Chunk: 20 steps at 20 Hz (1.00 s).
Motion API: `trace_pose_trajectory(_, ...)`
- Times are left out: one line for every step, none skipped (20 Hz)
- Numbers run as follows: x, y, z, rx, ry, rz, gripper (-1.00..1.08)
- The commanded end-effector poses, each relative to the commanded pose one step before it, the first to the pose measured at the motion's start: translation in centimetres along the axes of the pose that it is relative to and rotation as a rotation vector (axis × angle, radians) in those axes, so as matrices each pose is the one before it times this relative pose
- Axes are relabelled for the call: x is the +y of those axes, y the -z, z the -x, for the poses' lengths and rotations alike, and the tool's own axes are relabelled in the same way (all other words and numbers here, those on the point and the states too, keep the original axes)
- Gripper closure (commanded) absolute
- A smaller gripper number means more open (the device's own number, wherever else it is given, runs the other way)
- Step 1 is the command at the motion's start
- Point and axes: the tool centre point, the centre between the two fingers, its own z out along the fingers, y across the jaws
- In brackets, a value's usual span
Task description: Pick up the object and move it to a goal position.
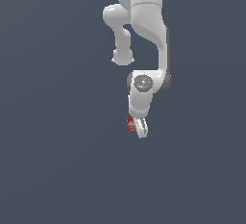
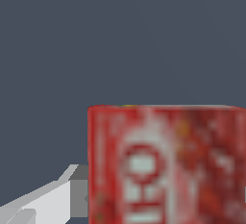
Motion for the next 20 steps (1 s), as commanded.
trace_pose_trajectory(0.982, 0.221, 2.504, 0.00004, -0.00012, -0.0003, 1.08)
trace_pose_trajectory(0.342, 0.078, 0.926, 0.0, 0.0, 0.0, 1.08)
trace_pose_trajectory(0.325, 0.075, 0.892, 0.0, 0.0, 0.0, 1.08)
trace_pose_trajectory(0.307, 0.073, 0.865, 0.0, 0.0, 0.0, 1.08)
trace_pose_trajectory(0.287, 0.07, 0.837, 0.0, 0.0, 0.0, 1.08)
trace_pose_trajectory(0.265, 0.067, 0.799, 0.0, 0.0, 0.0, 1.08)
trace_pose_trajectory(0.241, 0.062, 0.739, 0.0, 0.0, 0.0, 1.08)
trace_pose_trajectory(0.216, 0.056, 0.666, 0.0, 0.0, 0.0, 1.08)
trace_pose_trajectory(0.191, 0.049, 0.591, 0.0, 0.0, 0.0, 1.08)
trace_pose_trajectory(0.166, 0.043, 0.516, 0.0, 0.0, 0.0, 1.08)
trace_pose_trajectory(0.14, 0.037, 0.441, 0.0, 0.0, 0.0, 1.08)
trace_pose_trajectory(0.113, 0.031, 0.366, 0.0, 0.0, 0.0, 1.08)
trace_pose_trajectory(0.085, 0.024, 0.292, 0.0, 0.0, 0.0, 1.08)
trace_pose_trajectory(0.058, 0.018, 0.219, 0.0, 0.0, 0.0, 1.08)
trace_pose_trajectory(0.03, 0.012, 0.147, 0.0, 0.0, 0.0, 1.08)
trace_pose_trajectory(0.001, 0.006, 0.074, 0.0, 0.0, 0.0, 1.08)
trace_pose_trajectory(-0.026, 0.0, 0.002, 0.0, 0.0, 0.0, 1.08)
trace_pose_trajectory(-0.054, -0.006, -0.071, 0.0, 0.0, 0.0, 1.08)
trace_pose_trajectory(-0.054, -0.008, -0.093, 0.0, 0.0, 0.0, 1.08)
trace_pose_trajectory(-0.018, -0.003, -0.034, 0.0, 0.0, 0.0, 1.08)
